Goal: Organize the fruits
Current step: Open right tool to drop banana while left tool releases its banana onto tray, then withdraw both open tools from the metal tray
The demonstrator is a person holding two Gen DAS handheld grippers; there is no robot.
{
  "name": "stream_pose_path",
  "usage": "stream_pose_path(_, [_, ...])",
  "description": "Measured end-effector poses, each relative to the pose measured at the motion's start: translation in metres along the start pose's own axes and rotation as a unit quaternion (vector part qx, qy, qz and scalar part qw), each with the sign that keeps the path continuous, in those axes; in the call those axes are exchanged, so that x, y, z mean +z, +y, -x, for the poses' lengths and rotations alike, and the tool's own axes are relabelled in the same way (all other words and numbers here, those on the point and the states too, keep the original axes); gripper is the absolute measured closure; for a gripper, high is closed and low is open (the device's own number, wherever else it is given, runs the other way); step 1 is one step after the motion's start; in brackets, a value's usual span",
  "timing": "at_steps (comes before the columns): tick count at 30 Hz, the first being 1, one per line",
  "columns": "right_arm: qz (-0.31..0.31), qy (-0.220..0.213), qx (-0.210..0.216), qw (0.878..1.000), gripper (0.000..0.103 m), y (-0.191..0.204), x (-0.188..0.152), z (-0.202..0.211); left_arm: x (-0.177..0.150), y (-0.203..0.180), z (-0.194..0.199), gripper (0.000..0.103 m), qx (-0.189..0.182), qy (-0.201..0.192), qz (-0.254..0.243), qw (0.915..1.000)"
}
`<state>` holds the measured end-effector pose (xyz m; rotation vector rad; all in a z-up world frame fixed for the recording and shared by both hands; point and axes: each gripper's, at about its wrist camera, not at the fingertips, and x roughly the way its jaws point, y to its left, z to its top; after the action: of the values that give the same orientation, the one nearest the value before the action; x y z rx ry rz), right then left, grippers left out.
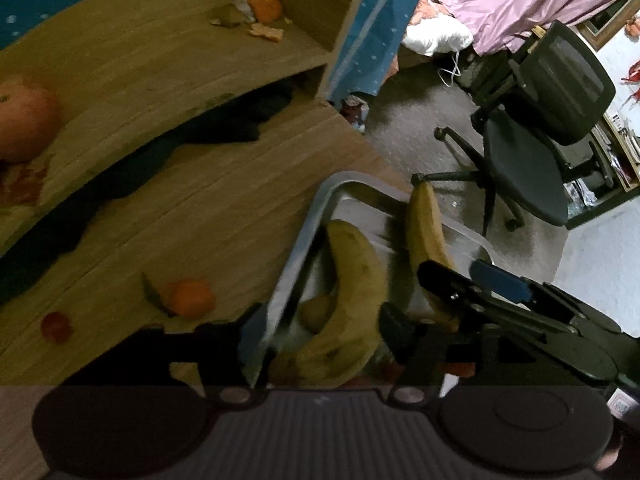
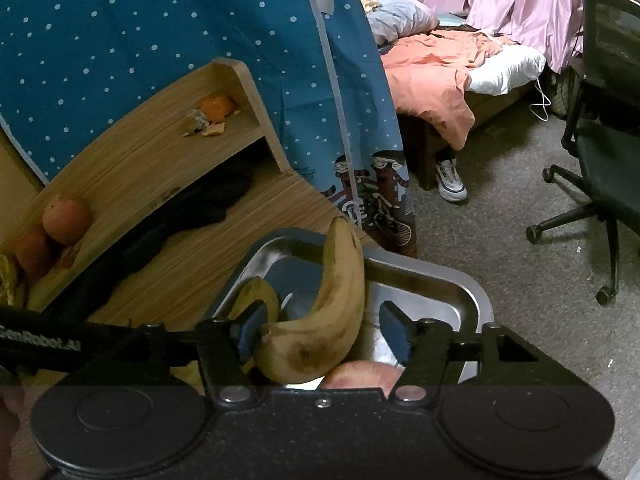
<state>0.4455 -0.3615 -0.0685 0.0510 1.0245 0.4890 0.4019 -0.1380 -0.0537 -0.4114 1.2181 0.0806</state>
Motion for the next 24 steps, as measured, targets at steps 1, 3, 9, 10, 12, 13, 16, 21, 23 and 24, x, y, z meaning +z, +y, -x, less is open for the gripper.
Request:
stream_pose_path(1, [0.000,0.000,0.000,1.000,0.033,0.002,-0.002,0.002,-0.002,0.002,0.004,0.027,0.004,-0.004,0.001,1.0000])
stream_pose_path(3, [0.002,-0.004,-0.002,1.000,0.032,0.008,-0.006,0.007,-0.006,0.008,0.011,0.022,0.011,-0.011,0.002,0.9999])
stream_pose_path(9, [0.008,-0.020,-0.009,1.000,0.021,0.030,-0.018,0.028,-0.020,0.032,0.036,0.012,0.022,-0.033,0.011,0.9992])
stream_pose_path(10, [0.008,-0.024,-0.011,1.000,0.020,0.034,-0.021,0.032,-0.023,0.036,0.040,0.010,0.023,-0.036,0.012,0.9990])
stream_pose_path(12, [0.009,-0.031,-0.014,0.999,0.017,0.043,-0.027,0.040,-0.029,0.045,0.049,0.008,0.025,-0.042,0.012,0.9987])
stream_pose_path(13, [0.010,-0.035,-0.017,0.999,0.015,0.048,-0.031,0.046,-0.033,0.049,0.053,0.006,0.027,-0.045,0.012,0.9986])
stream_pose_path(16, [0.011,-0.045,-0.021,0.999,0.009,0.063,-0.041,0.059,-0.044,0.060,0.067,0.003,0.034,-0.055,0.011,0.9979])
stream_pose_path(21, [0.017,-0.057,-0.022,0.998,0.005,0.089,-0.062,0.081,-0.069,0.085,0.087,0.000,0.036,-0.062,0.018,0.9973])
stream_pose_path(23, [0.016,-0.059,-0.023,0.998,0.004,0.100,-0.074,0.089,-0.081,0.095,0.094,0.000,0.044,-0.061,0.017,0.9970])
stream_pose_path(24, [0.016,-0.059,-0.024,0.998,0.003,0.104,-0.079,0.093,-0.086,0.100,0.096,0.000,0.048,-0.061,0.017,0.9969])
